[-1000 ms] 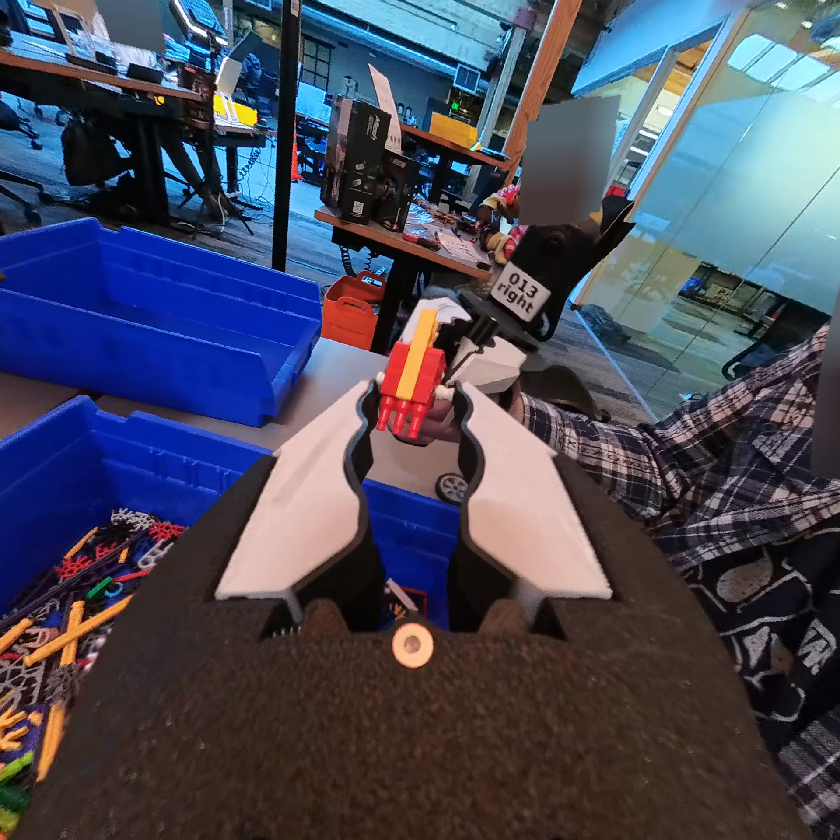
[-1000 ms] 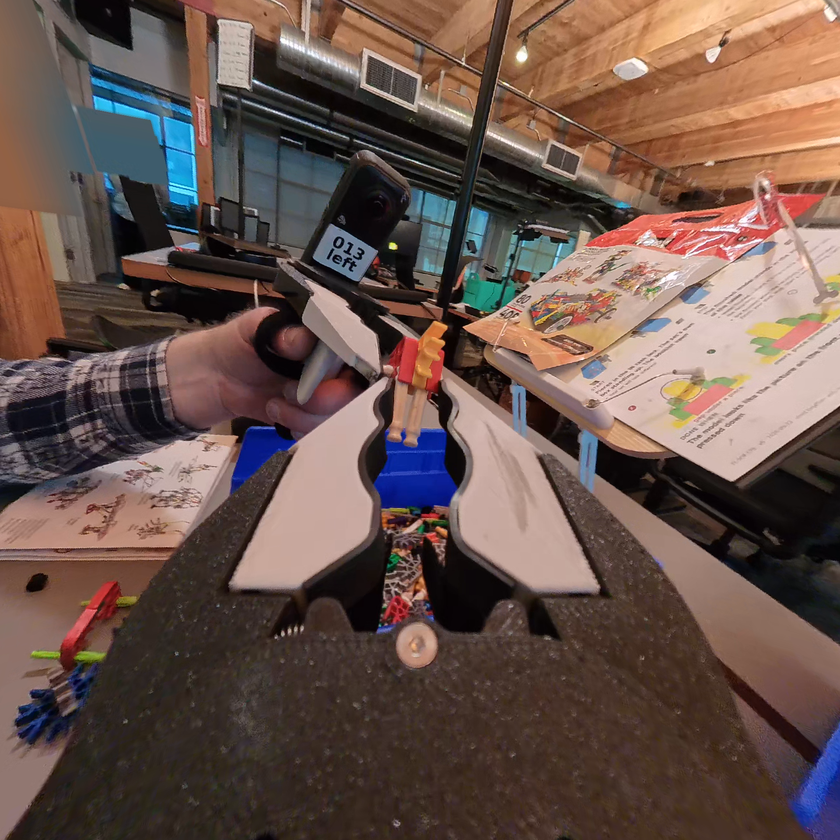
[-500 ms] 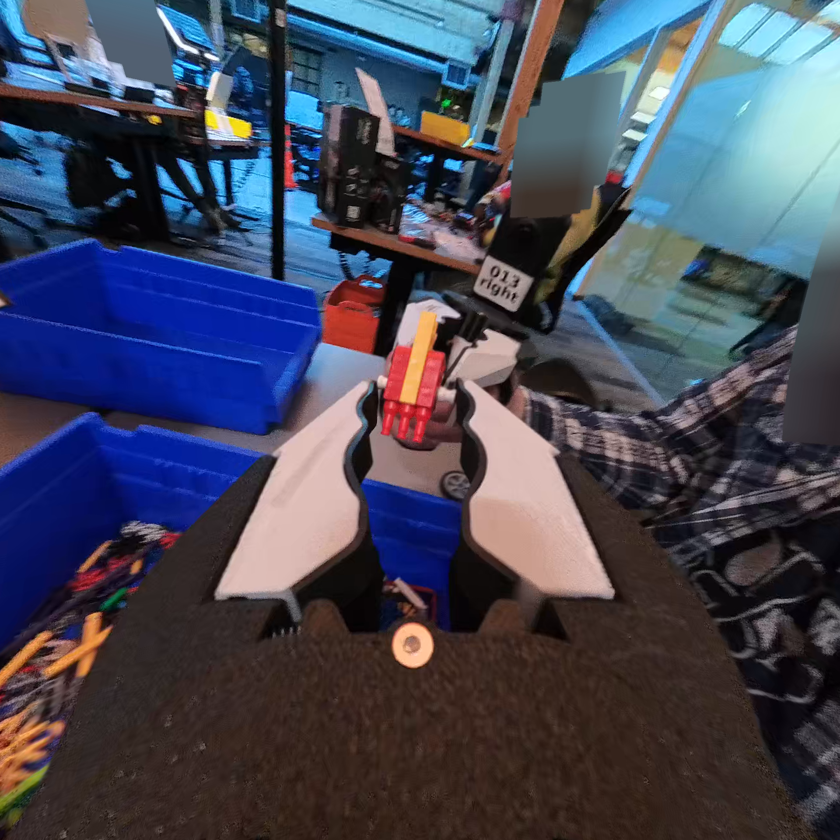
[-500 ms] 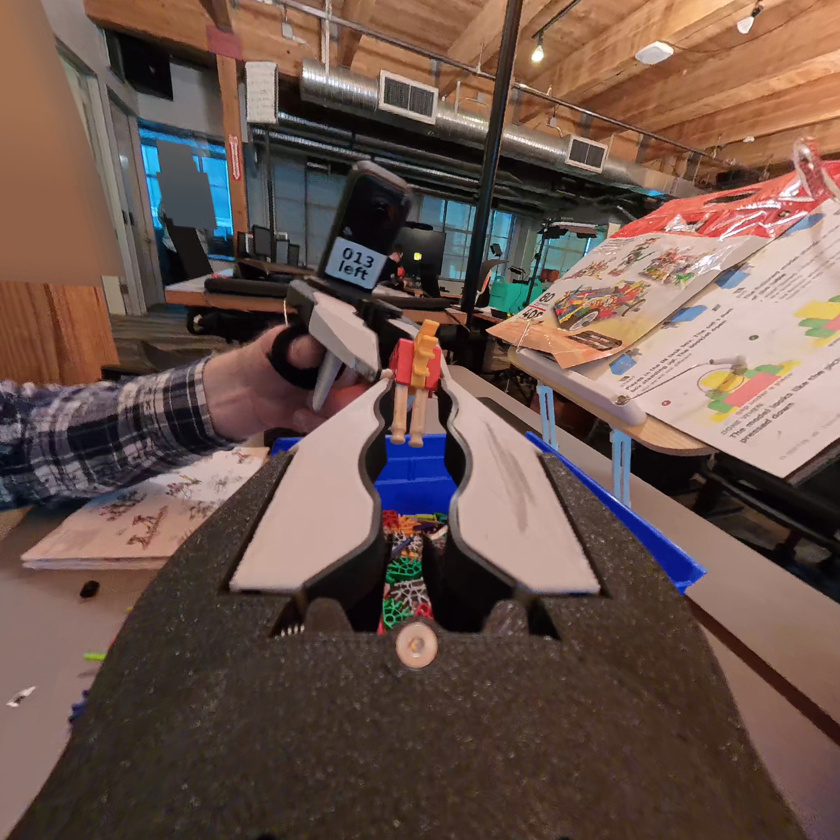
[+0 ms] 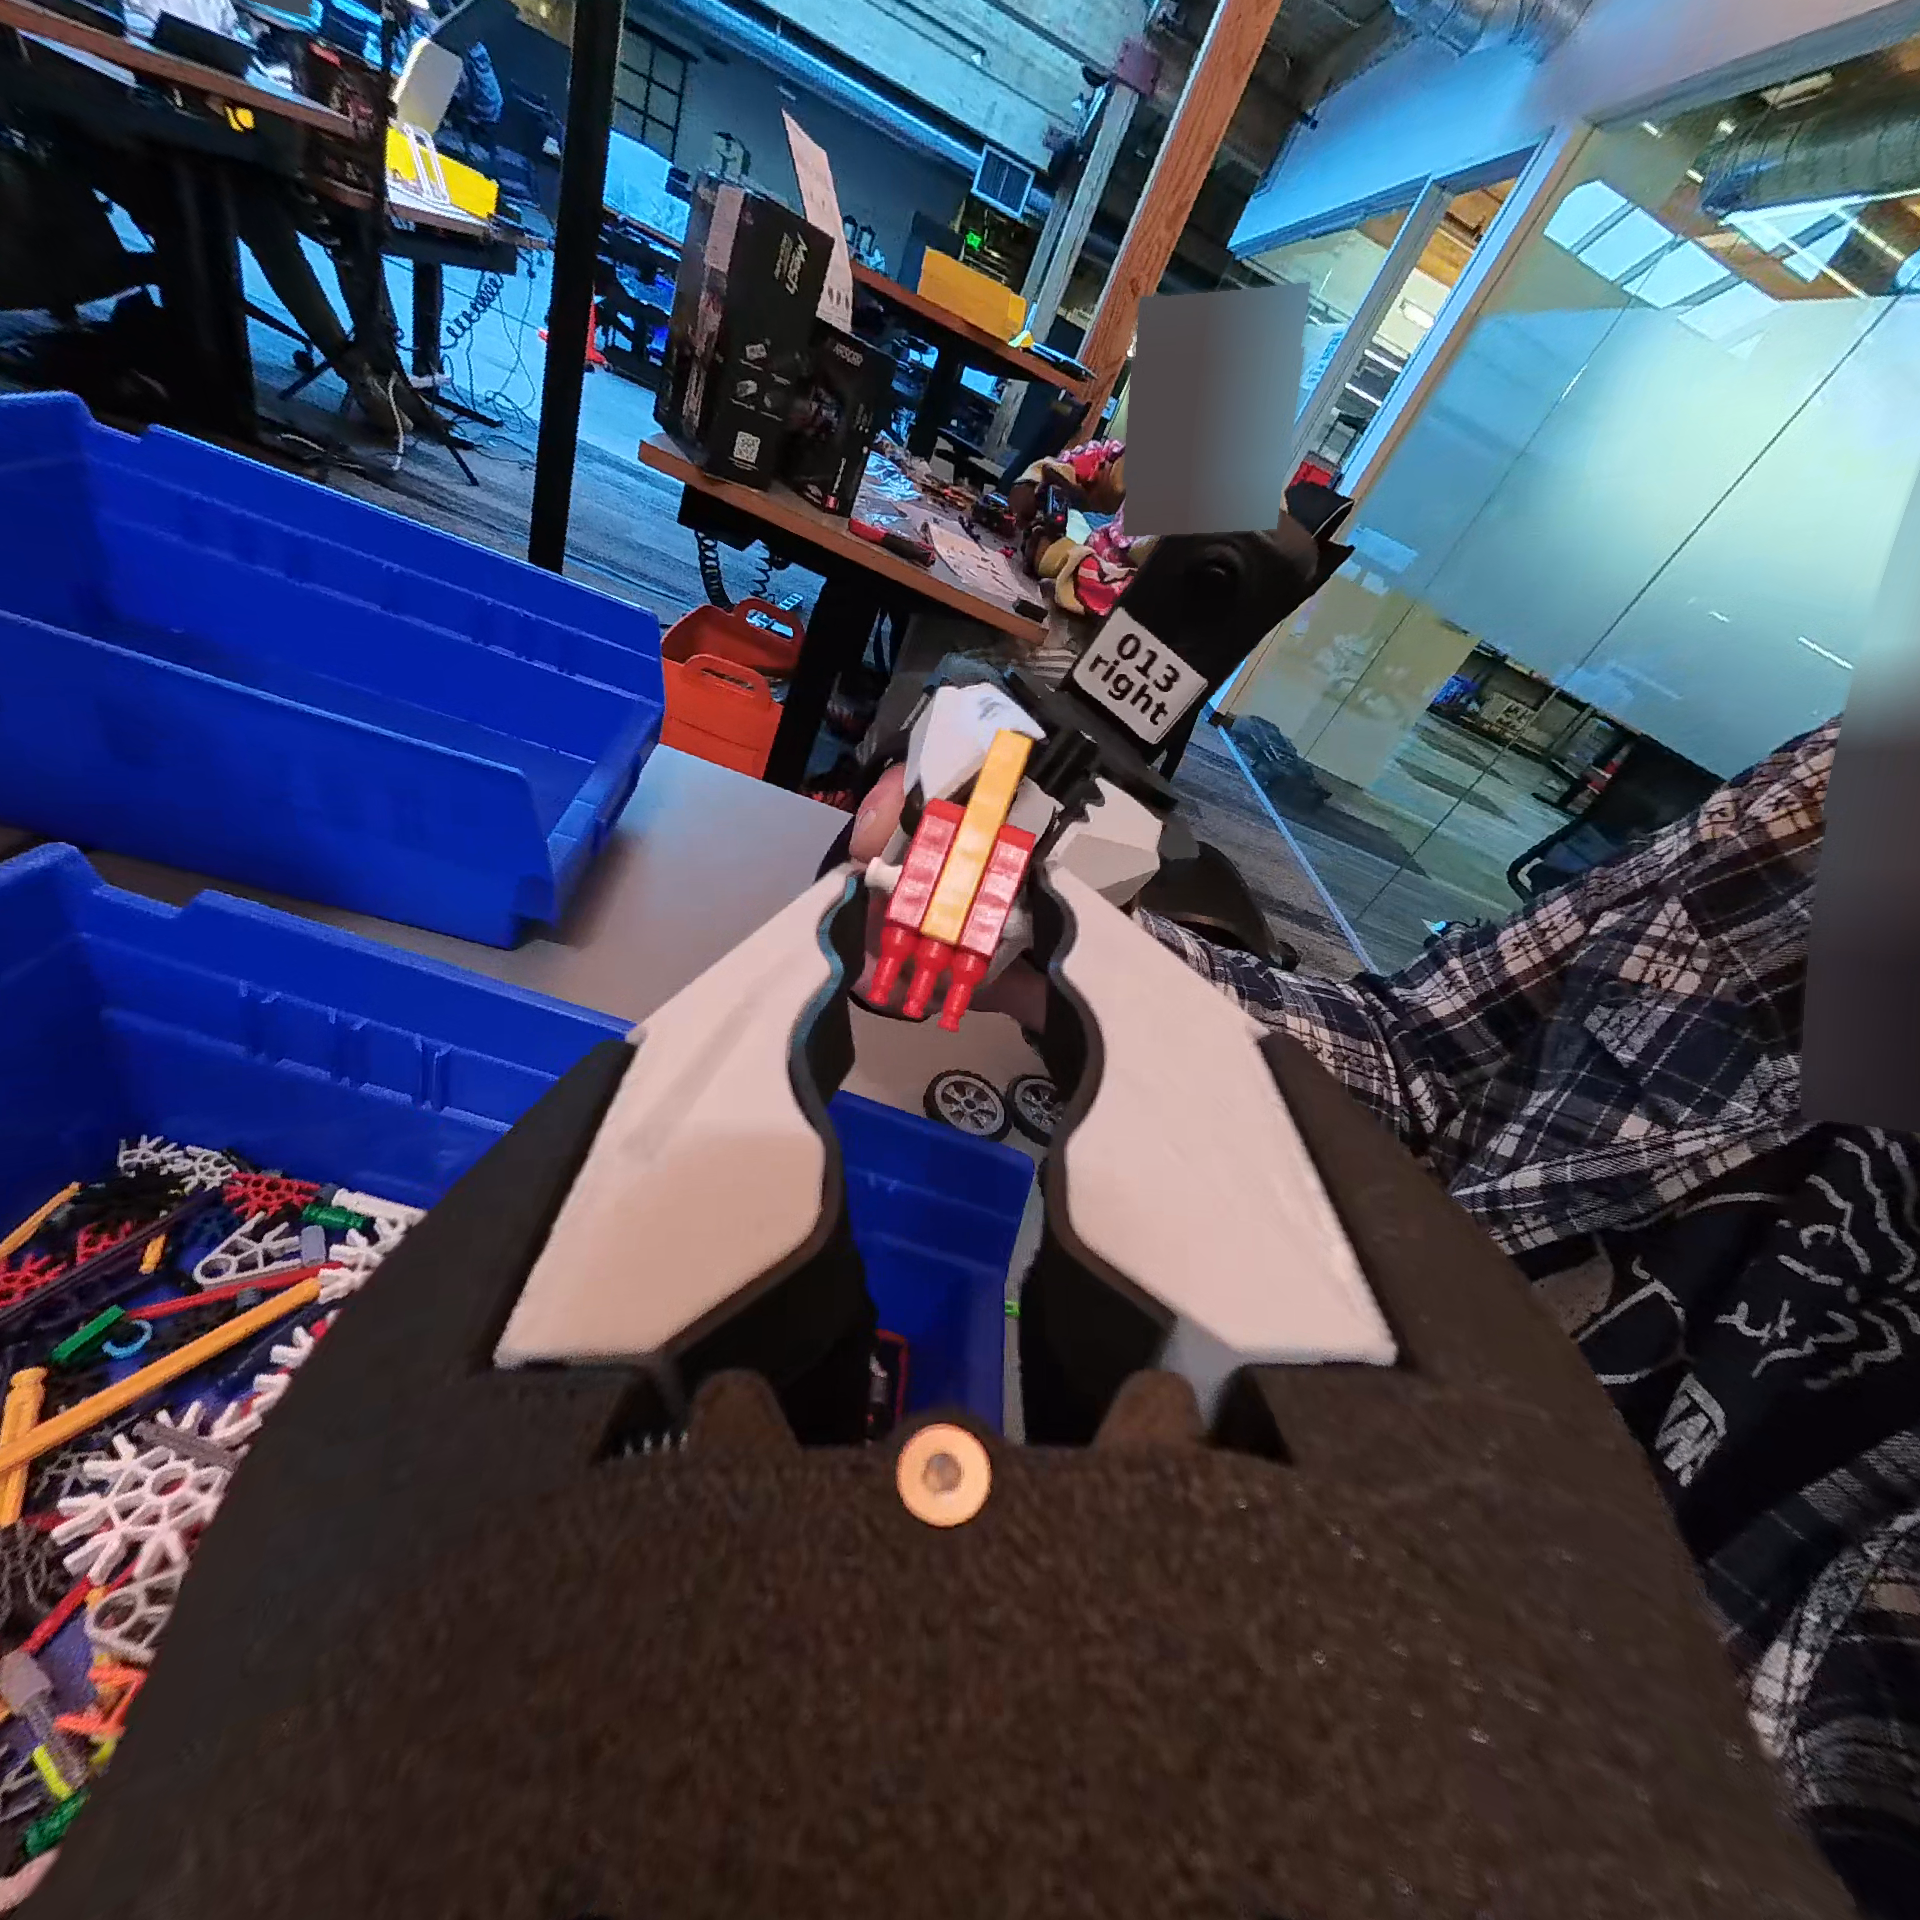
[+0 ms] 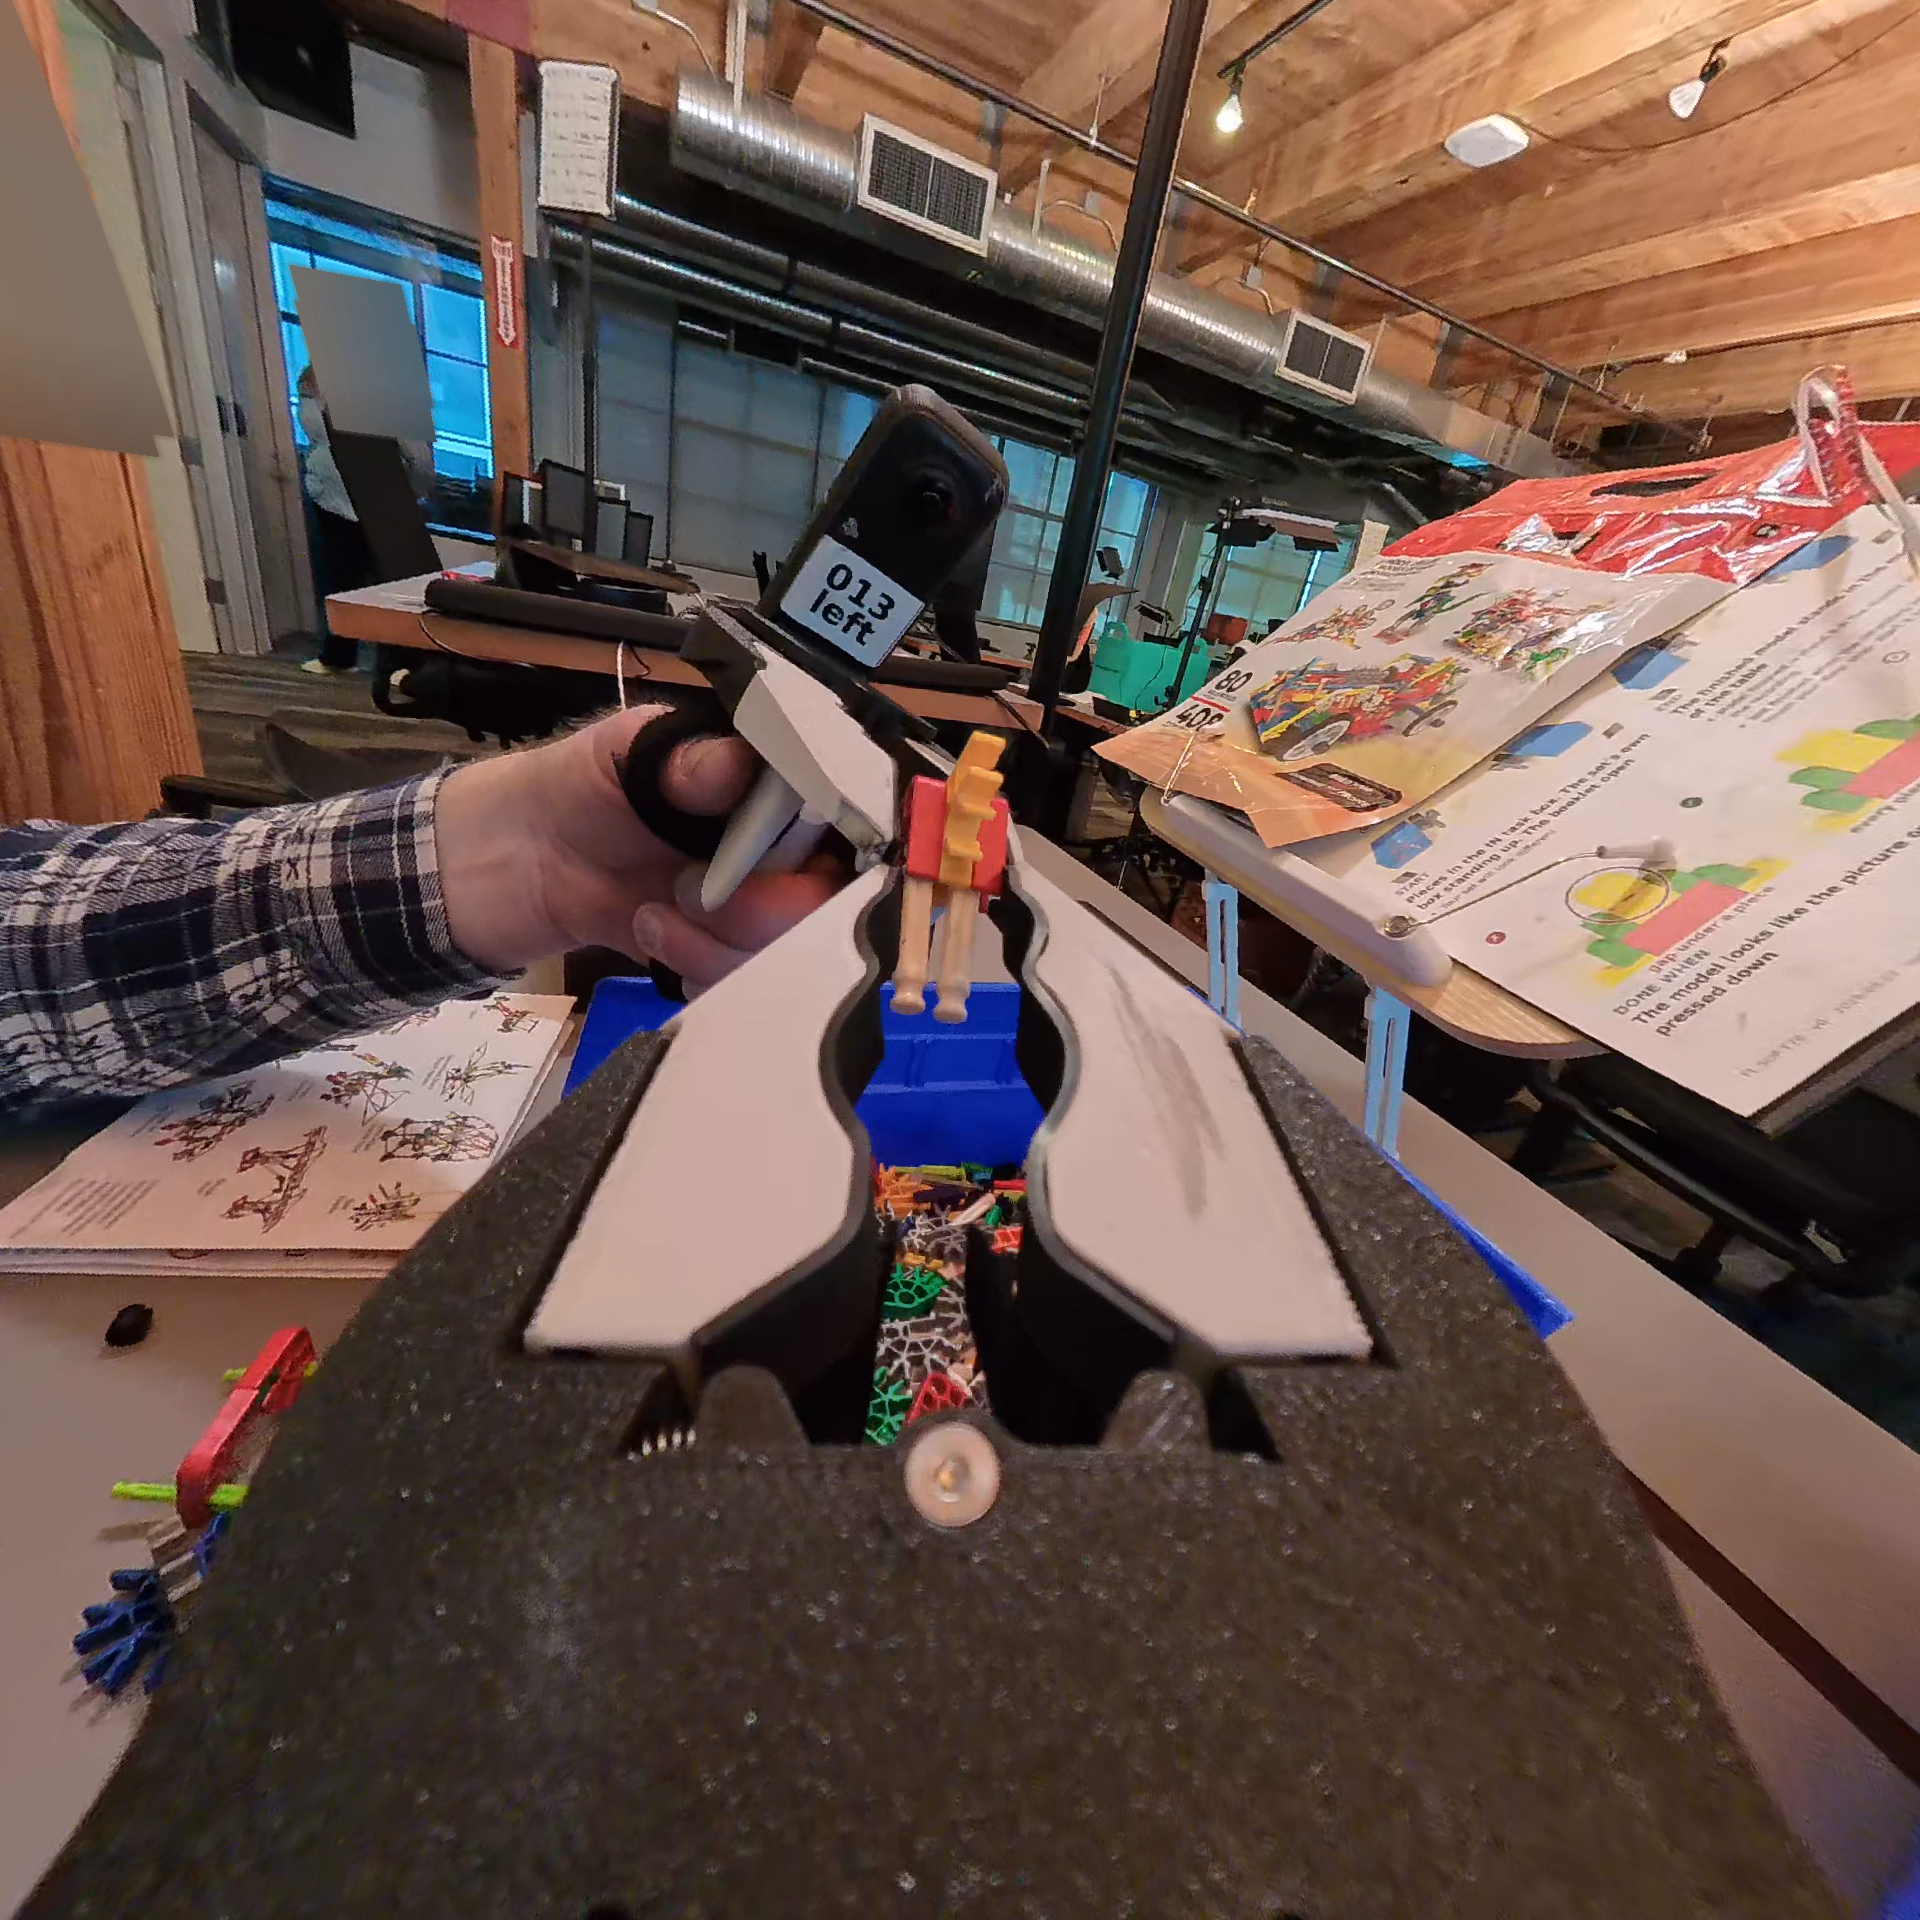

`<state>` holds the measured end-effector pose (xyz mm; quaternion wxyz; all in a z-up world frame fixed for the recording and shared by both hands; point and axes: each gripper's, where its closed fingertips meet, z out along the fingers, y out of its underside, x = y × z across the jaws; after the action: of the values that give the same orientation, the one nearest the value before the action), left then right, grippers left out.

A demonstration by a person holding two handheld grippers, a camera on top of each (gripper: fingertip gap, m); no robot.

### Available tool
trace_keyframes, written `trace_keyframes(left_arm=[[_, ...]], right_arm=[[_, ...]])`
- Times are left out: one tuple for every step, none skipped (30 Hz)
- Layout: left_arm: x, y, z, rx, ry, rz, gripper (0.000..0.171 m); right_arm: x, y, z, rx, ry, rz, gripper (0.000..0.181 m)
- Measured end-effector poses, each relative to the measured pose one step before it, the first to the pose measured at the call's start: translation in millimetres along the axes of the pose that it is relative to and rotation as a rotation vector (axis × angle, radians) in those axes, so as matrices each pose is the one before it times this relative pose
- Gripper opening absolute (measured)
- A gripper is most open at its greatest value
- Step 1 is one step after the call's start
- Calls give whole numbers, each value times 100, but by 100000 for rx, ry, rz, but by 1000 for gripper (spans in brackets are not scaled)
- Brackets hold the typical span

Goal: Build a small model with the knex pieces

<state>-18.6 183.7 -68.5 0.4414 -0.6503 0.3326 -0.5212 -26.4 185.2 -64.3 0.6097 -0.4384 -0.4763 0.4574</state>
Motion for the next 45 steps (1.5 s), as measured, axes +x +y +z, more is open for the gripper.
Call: trace_keyframes(left_arm=[[18,18,-1,-172,-52,202,29],[-24,40,-19,-371,-200,-443,29],[-83,58,-51,-582,-414,-809,29],[-46,79,-62,-551,-112,-623,29],[18,23,-72,-151,446,-573,29],[54,17,-62,-152,622,-172,28],[-40,27,-73,-421,-161,-182,28],[-26,-29,-57,-95,-381,198,28],[79,2,-44,-256,228,269,28],[85,33,-15,-443,231,144,28],[21,38,-22,-412,-164,176,27],[35,50,-19,-411,-11,695,26],[75,80,-19,-565,340,787,26],[51,1,9,-28,11,1103,25],[62,-70,27,525,196,728,25],[59,-67,69,699,406,5,25],[-18,-51,85,605,-179,471,25],[-100,-36,83,456,-598,241,25],[-78,-1,37,153,-326,116,25],[-75,0,-8,76,-297,48,25],[-55,-26,-26,182,-232,178,25],[2,-87,-29,471,-328,1118,25],[78,-157,12,724,-385,2082,25],[44,-170,31,661,-809,2030,25],[-122,-107,50,130,-1901,1201,25],[-124,-179,13,773,-1900,1430,25],[37,-182,-33,739,-450,1057,25],[-9,46,6,-724,-665,1003,25],[-103,146,11,-1261,-1536,1784,25],[-60,70,16,-835,-1088,1239,24],[39,-23,16,-31,-120,169,24],[50,-2,18,65,307,-215,25],[22,-11,14,231,465,-574,25],[-9,-18,9,293,449,-686,25],[34,9,-12,244,862,-1109,25],[16,67,-56,-245,1139,-1845,26],[10,49,-98,-179,959,-1056,25],[93,-4,-86,218,1163,-189,26],[155,8,-92,65,1690,-875,26],[15,47,-147,-199,1060,-1511,28],[-227,9,-200,175,-559,-390,31],[-206,-74,-217,782,-247,-183,33],[59,-74,-150,695,1330,-959,33],[52,-48,-70,312,757,-490,32],[-12,25,30,-269,-447,616,32]], right_arm=[[-49,2,-5,-107,-73,-441,17],[-16,22,10,-203,70,-380,17],[20,69,40,-438,383,-520,17],[10,61,43,-342,443,-579,17],[-23,5,45,-1,339,-547,17],[-52,-29,44,91,135,-477,17],[1,-8,11,-132,314,-659,17],[19,9,7,-134,479,-788,17],[-11,-37,-17,147,44,-537,17],[-67,-51,-26,146,-261,-423,17],[-60,-3,-2,-73,-227,-443,17],[-55,20,4,-65,-366,4,18],[-73,6,-8,145,-614,346,18],[-44,-18,-12,301,-545,680,18],[-6,-75,-27,641,-511,1336,17],[14,-109,-43,913,-615,1761,17],[59,-74,-66,777,-418,1599,18],[101,-13,-45,428,-111,1354,18],[79,38,-36,197,-174,1315,18],[61,44,4,87,-149,1156,18],[48,36,28,91,78,782,18],[21,-19,34,340,109,563,18],[-7,-102,8,739,-203,755,18],[5,-82,-37,600,-379,1142,18],[97,35,-49,-216,-50,1277,19],[95,100,-60,-557,-72,634,16],[63,9,-78,62,146,-123,16],[-1,11,-24,-33,-26,-20,17],[-25,106,39,-763,-195,161,18],[23,111,54,-752,347,-177,18],[39,61,51,-310,553,-271,17],[1,-23,-7,-99,193,-440,16],[-7,-39,-24,-238,155,-892,15],[3,-39,-8,-296,321,-712,15],[-7,-38,5,-18,27,84,14],[-42,6,23,10,-321,345,14],[-42,50,33,-121,-137,-221,14],[-73,1,58,170,-64,-639,14],[-118,-67,29,443,-256,-550,14],[-51,-56,6,154,62,-525,14],[56,-13,4,-192,639,-759,13],[65,-18,-17,-143,790,-853,14],[-17,-49,-30,177,-8,-379,13],[-93,-82,-35,447,-750,104,14],[-45,-42,-35,221,-310,-181,13]])
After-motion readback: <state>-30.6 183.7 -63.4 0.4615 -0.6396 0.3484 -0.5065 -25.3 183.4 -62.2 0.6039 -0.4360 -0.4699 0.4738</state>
